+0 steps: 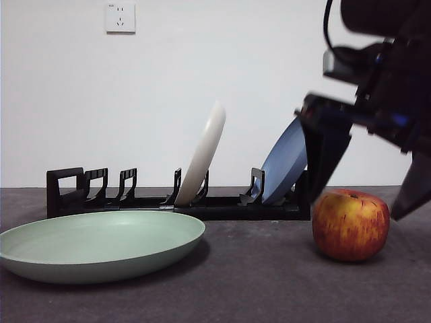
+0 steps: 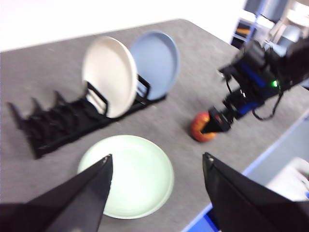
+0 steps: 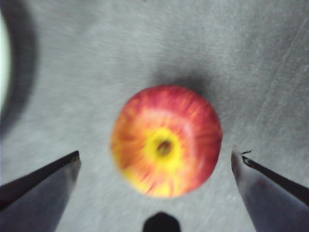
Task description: Take the green plate from the plate rack,put the plate on the table,take the apple from the table,put the apple in the plate
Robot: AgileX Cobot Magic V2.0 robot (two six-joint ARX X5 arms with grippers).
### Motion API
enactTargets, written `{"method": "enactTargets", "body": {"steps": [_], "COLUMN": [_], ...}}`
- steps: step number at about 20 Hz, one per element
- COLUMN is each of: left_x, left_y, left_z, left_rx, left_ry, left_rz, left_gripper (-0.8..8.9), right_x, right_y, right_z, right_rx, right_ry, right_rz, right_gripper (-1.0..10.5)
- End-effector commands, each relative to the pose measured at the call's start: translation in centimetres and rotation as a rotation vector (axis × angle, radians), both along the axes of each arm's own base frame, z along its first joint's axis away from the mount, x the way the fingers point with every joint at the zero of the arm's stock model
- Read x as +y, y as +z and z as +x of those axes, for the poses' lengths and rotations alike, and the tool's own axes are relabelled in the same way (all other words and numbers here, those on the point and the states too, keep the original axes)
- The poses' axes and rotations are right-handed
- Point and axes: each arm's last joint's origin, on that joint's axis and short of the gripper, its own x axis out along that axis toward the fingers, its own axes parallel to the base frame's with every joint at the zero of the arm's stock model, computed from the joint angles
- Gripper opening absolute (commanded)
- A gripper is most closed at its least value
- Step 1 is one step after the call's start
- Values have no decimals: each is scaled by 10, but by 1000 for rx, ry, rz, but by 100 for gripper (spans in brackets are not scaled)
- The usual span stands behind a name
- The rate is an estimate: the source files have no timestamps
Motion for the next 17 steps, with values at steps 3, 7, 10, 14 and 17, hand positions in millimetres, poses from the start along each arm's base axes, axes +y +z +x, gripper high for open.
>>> {"method": "enactTargets", "body": {"steps": [3,7,10,14,17], "left_x": [32,52,57,57,58], "left_y": [18,34,38,38,38], "left_z": [-20,-33,-35,-33,-32], "left_rx": [-44,-104,-117,-114,-113], "left_ry": [114,123,99,62,37], "left_rz": [30,-48,-72,-74,-75], "left_gripper": [311,311,311,311,311], "right_x": [4,5,7,18,37], "right_y": [-14,-16,-7,36,84], "right_z": [8,10,14,28,35], "right_rx": [7,1,-20,-52,-131], "right_ry": [-20,-31,-33,7,100], "right_rz": [-28,-51,-43,57,200], "right_gripper": [570,35,-10,-10,-12]}}
